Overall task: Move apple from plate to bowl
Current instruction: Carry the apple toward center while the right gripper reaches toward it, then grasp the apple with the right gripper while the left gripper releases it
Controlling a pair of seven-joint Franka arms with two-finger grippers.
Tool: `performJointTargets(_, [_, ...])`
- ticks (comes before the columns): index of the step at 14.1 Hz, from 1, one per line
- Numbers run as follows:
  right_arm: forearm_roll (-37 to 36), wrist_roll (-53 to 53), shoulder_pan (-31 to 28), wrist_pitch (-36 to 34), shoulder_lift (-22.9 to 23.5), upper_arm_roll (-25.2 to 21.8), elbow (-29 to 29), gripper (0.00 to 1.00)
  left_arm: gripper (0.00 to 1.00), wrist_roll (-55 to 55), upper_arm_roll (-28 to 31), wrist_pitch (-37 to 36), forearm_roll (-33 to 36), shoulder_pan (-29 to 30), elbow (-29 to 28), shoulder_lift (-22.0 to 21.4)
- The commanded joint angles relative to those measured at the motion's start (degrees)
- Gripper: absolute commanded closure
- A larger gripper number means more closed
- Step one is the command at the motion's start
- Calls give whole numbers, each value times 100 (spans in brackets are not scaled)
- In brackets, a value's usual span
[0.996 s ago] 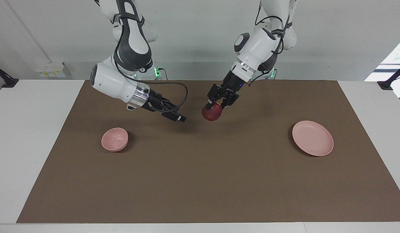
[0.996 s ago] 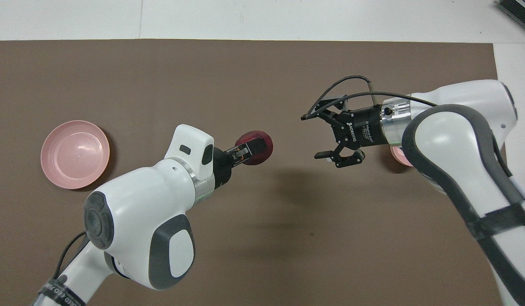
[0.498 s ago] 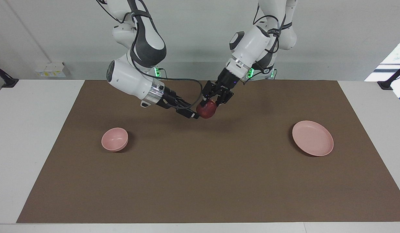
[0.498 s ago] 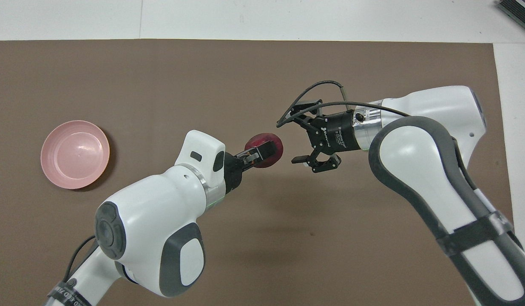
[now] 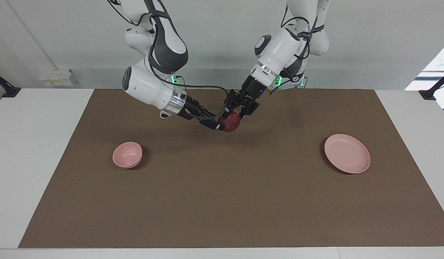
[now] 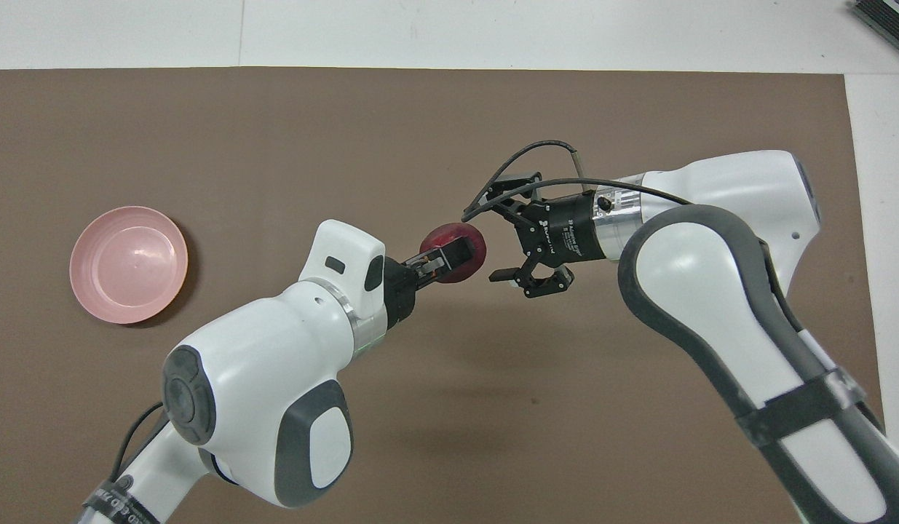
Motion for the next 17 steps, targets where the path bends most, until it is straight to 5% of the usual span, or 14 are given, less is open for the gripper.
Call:
performJointTargets(1, [128,204,-41,270,11,231,1,0,100,-105,-8,296,4,-57,128,72])
performJointTargets(9, [119,187,-41,279,126,310,1,0,99,-114,-78,324,4,-57,163,81])
performJointTargets(12, [119,152,-50,218,126,319,18,91,95,-114,-78,306,-5,-39,163,81])
performJointTargets(13, [128,160,-50,182,143,319,53,100,94,-140,-78,306,-5,-30,163,81])
performJointTargets(17, [128,151,-59,156,170,319,89,100,71,-158,-70,271,4,-13,163,81])
